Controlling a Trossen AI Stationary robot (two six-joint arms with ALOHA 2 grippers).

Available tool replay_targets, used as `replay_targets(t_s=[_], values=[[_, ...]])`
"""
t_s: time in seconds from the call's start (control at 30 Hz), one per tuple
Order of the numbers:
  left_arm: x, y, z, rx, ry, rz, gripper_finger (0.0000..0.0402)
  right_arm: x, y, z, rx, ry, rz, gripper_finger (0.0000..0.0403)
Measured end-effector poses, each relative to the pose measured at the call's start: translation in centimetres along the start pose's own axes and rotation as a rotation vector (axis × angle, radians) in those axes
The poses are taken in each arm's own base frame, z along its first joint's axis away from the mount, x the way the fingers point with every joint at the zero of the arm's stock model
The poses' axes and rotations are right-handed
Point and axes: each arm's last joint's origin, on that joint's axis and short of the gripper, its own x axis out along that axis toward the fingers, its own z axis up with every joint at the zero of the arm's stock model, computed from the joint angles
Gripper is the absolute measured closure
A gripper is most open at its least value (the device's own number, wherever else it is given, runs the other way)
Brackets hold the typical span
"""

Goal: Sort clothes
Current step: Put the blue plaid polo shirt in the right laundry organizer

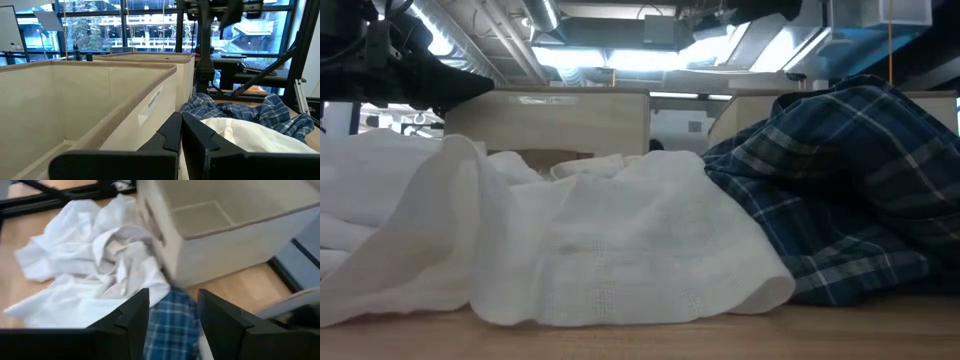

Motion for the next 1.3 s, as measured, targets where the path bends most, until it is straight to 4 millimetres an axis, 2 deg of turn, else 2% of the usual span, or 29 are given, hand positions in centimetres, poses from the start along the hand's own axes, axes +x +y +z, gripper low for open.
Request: replay_targets(t_s=[0.13, 0.33, 0.43, 0.63, 0.73, 1.0, 1.17, 1.3], values=[[0.0, 0.0, 0.0, 0.0, 0.0, 0.0, 0.0398, 0.1, 1.2, -0.3, -0.013, -0.04, 0.047, 0.0233], [0.0, 0.0, 0.0, 0.0, 0.0, 0.0, 0.0398, 0.3, 1.6, 0.2, 0.009, -0.101, 0.079, 0.0225], [0.0, 0.0, 0.0, -0.004, 0.001, 0.0, 0.0398, 1.1, 2.2, 0.3, 0.008, -0.087, 0.144, 0.0198], [0.0, 0.0, -0.1, 0.0, 0.011, 0.0, 0.0398, 4.3, 3.8, 0.1, -0.006, -0.03, 0.273, 0.0131], [0.0, 0.0, -0.1, 0.0, 0.011, 0.0, 0.0398, 4.9, 4.4, -0.3, -0.022, 0.017, 0.332, 0.0113], [0.0, 0.0, -0.3, -0.009, 0.031, -0.001, 0.0398, 4.8, 8.6, -4.0, -0.005, 0.202, 0.349, 0.0109], [0.0, 0.0, -0.3, -0.005, 0.031, -0.001, 0.0398, 4.8, 10.9, -6.9, -0.004, 0.261, 0.241, 0.0109], [0.0, 0.0, -0.3, -0.007, 0.031, -0.001, 0.0398, 4.8, 11.6, -9.5, -0.004, 0.309, 0.107, 0.011]])
